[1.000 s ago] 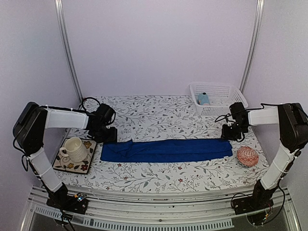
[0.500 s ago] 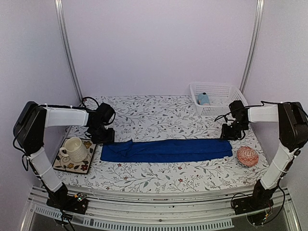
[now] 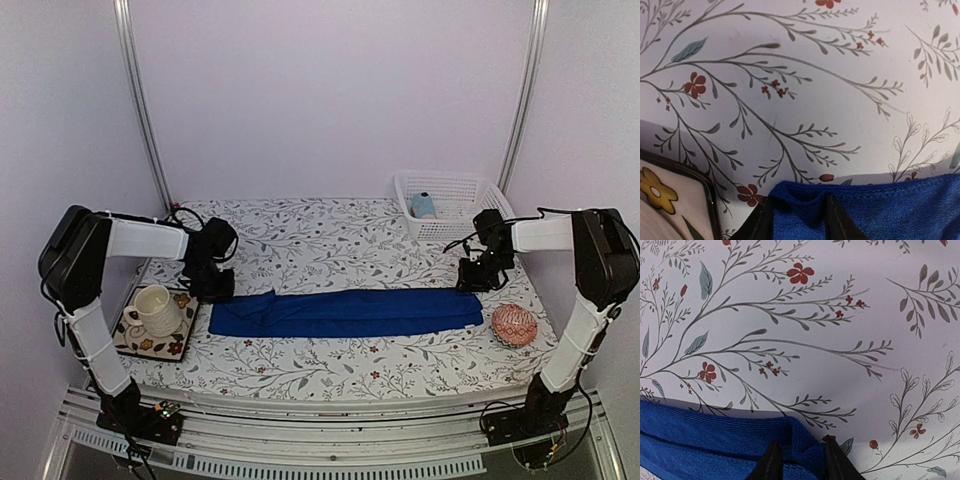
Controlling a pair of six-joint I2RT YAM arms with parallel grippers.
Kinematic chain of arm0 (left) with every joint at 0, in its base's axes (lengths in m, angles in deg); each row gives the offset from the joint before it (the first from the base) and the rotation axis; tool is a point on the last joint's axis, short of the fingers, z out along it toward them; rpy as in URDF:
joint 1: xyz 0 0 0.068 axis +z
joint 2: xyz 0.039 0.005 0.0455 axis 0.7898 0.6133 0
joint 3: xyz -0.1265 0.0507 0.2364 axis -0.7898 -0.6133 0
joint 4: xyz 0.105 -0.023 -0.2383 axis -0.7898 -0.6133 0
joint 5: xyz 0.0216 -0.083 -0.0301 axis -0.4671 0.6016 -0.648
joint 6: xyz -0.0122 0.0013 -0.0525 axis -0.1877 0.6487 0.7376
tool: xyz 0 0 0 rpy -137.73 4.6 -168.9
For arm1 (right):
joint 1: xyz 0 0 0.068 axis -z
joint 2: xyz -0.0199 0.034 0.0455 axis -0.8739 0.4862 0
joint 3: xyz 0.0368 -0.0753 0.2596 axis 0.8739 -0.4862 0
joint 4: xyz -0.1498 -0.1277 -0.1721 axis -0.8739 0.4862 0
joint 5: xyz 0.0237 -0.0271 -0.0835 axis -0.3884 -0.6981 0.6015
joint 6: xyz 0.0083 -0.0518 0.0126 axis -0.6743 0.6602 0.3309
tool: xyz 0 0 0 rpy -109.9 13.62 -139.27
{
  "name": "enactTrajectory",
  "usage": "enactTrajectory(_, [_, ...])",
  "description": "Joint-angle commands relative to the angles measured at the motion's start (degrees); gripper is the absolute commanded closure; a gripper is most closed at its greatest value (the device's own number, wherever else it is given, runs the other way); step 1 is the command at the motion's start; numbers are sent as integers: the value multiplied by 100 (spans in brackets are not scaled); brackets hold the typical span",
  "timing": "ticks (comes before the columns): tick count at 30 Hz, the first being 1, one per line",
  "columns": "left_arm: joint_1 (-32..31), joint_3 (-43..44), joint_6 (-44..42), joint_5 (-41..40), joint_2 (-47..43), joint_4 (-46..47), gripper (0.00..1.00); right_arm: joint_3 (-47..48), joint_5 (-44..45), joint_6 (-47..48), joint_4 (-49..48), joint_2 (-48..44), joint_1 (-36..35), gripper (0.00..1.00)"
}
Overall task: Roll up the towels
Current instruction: Fold the towel at the center of the board.
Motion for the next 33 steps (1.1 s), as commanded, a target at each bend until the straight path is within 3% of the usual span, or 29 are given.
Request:
enactTrajectory(1, [78, 95, -80, 151, 146, 29, 67, 105, -152, 44, 22, 158, 30, 72])
enactTrajectory(7, [81, 238, -143, 214, 237, 58, 90, 82, -146, 13, -54, 145, 28, 80])
enactTrajectory(10, [81, 339, -183, 238, 307, 58, 100, 92, -69, -16, -69, 171, 32, 91])
enactTrajectory(13, [89, 444, -223, 166, 360, 77, 100, 113, 112, -39, -79, 189, 32, 96])
enactTrajectory(33, [618, 1845, -458, -264, 1390, 137, 100, 1777, 799, 14, -4, 1324, 338, 98])
